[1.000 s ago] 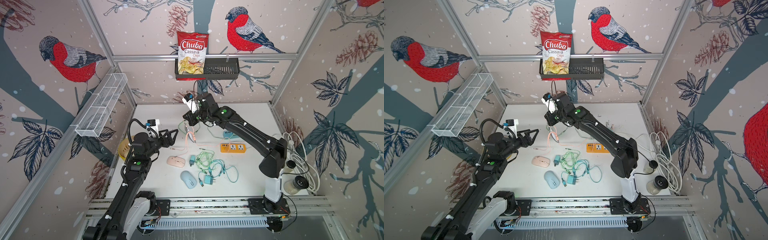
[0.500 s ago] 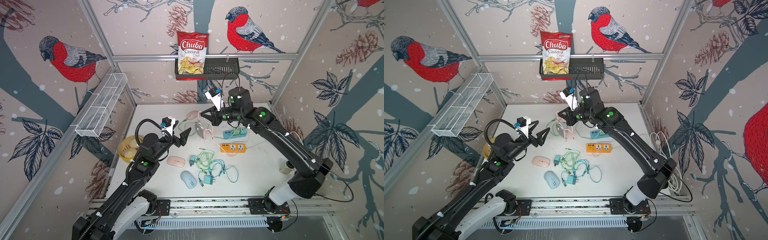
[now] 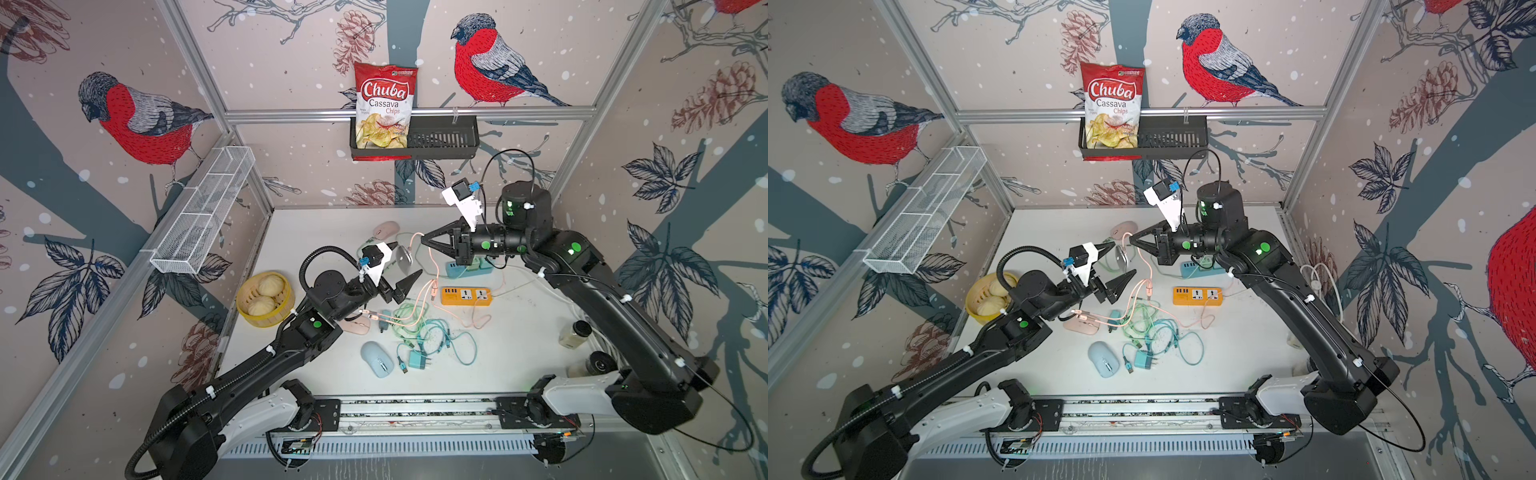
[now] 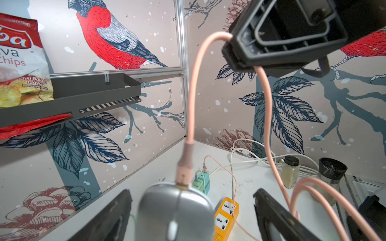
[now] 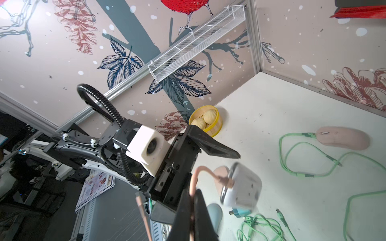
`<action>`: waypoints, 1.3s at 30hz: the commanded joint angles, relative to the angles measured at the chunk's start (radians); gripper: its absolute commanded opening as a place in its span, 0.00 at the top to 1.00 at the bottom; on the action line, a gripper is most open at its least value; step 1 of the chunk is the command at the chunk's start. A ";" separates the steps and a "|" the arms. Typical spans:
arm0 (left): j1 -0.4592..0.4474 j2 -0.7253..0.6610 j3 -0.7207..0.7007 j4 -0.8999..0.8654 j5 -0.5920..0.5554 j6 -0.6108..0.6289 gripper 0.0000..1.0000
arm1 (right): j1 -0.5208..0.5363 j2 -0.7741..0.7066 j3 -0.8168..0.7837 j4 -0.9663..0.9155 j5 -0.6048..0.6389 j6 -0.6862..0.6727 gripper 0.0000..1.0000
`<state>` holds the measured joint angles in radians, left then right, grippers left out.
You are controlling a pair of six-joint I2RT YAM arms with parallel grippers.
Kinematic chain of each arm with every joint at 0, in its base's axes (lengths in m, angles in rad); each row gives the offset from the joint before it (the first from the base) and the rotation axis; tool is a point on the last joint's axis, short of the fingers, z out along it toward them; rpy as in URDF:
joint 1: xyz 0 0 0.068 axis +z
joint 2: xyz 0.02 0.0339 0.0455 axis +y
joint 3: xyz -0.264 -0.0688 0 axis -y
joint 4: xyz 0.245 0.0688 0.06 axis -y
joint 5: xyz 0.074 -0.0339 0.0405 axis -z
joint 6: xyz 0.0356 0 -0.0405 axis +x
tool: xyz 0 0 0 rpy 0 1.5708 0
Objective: Unplug the wireless mouse
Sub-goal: Pick up the mouse from the center of the board.
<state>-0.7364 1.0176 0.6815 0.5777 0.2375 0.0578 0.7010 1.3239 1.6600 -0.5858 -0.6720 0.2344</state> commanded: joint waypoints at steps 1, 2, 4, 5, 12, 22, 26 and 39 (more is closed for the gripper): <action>-0.034 0.018 0.024 0.050 -0.083 0.082 0.08 | -0.004 -0.009 0.000 0.064 -0.070 0.041 0.99; -0.052 0.026 0.031 0.031 -0.124 0.108 0.08 | -0.005 -0.014 0.001 0.074 -0.081 0.051 0.99; -0.092 0.040 0.042 0.003 -0.195 0.161 0.09 | -0.005 -0.020 0.003 0.093 -0.104 0.073 0.99; -0.110 0.048 0.044 -0.005 -0.226 0.182 0.09 | -0.006 -0.024 0.001 0.104 -0.116 0.083 0.99; -0.145 0.071 0.041 -0.008 -0.281 0.205 0.16 | -0.008 -0.048 -0.004 0.152 -0.159 0.134 0.99; -0.145 0.021 0.003 -0.020 -0.309 0.214 0.73 | -0.048 -0.066 -0.003 0.123 -0.142 0.121 0.99; -0.145 -0.009 -0.005 -0.042 -0.303 0.213 0.87 | -0.076 -0.066 -0.021 0.099 -0.141 0.105 0.99; -0.144 -0.090 0.035 -0.258 -0.203 0.293 1.00 | -0.110 -0.091 -0.088 -0.084 0.055 -0.045 0.25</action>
<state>-0.8799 0.9318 0.6830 0.4095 0.0162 0.3065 0.5922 1.2285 1.5806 -0.5701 -0.7238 0.2783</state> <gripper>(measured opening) 0.571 0.675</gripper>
